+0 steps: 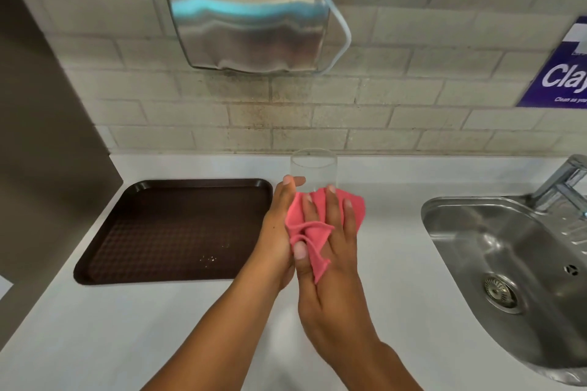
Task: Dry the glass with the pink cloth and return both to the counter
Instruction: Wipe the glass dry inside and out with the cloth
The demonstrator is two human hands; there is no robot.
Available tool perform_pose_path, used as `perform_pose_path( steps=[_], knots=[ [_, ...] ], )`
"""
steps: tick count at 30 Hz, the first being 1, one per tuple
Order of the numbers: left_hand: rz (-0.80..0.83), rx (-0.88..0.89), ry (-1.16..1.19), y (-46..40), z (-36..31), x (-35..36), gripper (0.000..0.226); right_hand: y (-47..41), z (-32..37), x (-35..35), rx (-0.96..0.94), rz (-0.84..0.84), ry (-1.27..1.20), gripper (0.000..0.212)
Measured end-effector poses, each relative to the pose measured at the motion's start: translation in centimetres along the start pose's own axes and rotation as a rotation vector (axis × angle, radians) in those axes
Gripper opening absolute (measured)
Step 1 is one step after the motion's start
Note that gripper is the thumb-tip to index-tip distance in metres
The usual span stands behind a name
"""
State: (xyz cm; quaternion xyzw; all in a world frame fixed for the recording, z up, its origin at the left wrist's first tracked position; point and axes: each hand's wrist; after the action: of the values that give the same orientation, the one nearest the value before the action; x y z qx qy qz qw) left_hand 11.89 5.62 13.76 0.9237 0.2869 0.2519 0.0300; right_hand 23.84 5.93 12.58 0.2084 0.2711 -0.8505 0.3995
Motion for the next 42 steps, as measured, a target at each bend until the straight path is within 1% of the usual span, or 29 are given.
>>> perform_pose_path(
  steps=[1,3,5,7,8,10,11,13,14,17,18,19,22,24,27,29,30,32,36,39,42],
  knots=[
    [0.039,-0.024,0.038,0.0,0.2,-0.1,0.047,-0.5,0.0,-0.3,-0.028,0.006,0.072,0.059],
    [0.092,-0.020,0.021,-0.1,0.4,-0.4,0.043,-1.9,0.3,-1.0,-0.029,0.033,0.084,0.059],
    [0.075,0.018,-0.136,-0.2,0.6,-0.4,0.039,-3.8,0.4,-2.1,-0.019,0.030,0.090,0.059],
    [0.059,0.041,-0.185,0.0,0.7,-0.2,0.040,-6.0,0.3,-3.7,0.011,0.025,0.034,0.061],
    [0.056,0.057,-0.176,0.1,0.7,0.0,0.041,-7.0,0.3,-4.5,0.052,0.031,-0.044,0.058],
    [0.041,0.094,-0.126,0.2,0.3,0.1,0.043,-8.0,0.1,-5.3,0.180,0.016,-0.282,0.034],
    [0.034,0.108,-0.101,0.1,0.0,0.1,0.044,-8.0,-0.4,-5.4,0.246,0.019,-0.403,0.033],
    [0.014,0.133,-0.052,0.0,-1.1,0.0,0.046,-7.1,-1.6,-4.5,0.321,0.060,-0.568,0.054],
    [-0.001,0.144,-0.035,-0.1,-1.6,-0.1,0.047,-6.4,-2.1,-3.7,0.324,0.066,-0.662,0.059],
    [-0.028,0.136,-0.029,-0.5,-2.2,-0.4,0.047,-4.3,-3.3,-1.2,0.332,0.074,-1.036,0.060],
    [-0.037,0.119,-0.043,-0.6,-1.9,-0.5,0.048,-3.7,-3.4,-0.8,0.329,0.083,-1.110,0.058],
    [-0.048,0.102,-0.056,-0.7,-1.6,-0.7,0.049,-3.4,-3.6,-0.6,0.324,0.090,-1.132,0.055],
    [-0.104,0.082,-0.085,-0.8,-0.6,-1.0,0.050,-2.9,-4.0,-0.5,0.303,0.069,-1.081,0.042],
    [-0.138,0.113,-0.153,-0.8,-0.3,-0.7,0.047,-3.0,-4.2,-0.7,0.306,0.058,-1.058,0.037],
    [-0.173,0.226,-0.307,-0.8,-0.2,-0.6,0.031,-3.0,-4.0,-0.8,0.311,0.003,-0.978,0.035],
    [-0.219,0.276,-0.354,-0.8,-0.2,-0.9,0.021,-2.8,-3.7,-0.7,0.311,-0.039,-0.889,0.035],
    [-0.235,0.272,-0.370,-0.7,-0.2,-1.0,0.020,-2.7,-3.6,-0.6,0.312,-0.054,-0.830,0.034],
    [-0.214,0.219,-0.351,-0.4,-0.1,-1.0,0.023,-2.4,-3.1,-0.6,0.313,-0.075,-0.715,0.033],
    [-0.127,0.119,-0.216,0.4,0.1,-0.1,0.031,-1.9,-2.1,-0.7,0.312,-0.087,-0.579,0.050],
    [-0.108,0.083,-0.184,0.7,0.5,0.3,0.037,-1.5,-1.5,-0.2,0.318,-0.092,-0.551,0.059],
    [-0.084,0.067,-0.198,0.8,0.6,0.3,0.038,-1.0,-0.9,0.6,0.327,-0.146,-0.550,0.067]
  ],
)
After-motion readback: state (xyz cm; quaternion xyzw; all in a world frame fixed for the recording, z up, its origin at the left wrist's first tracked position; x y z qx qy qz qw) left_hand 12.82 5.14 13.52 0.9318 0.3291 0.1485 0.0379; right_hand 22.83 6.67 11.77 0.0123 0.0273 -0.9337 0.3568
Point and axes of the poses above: each hand's wrist, its own y-axis away from the middle knuckle, its own x-axis out of the palm, z = x × y, and after that the axes turned 11 degrees about z, right-handed
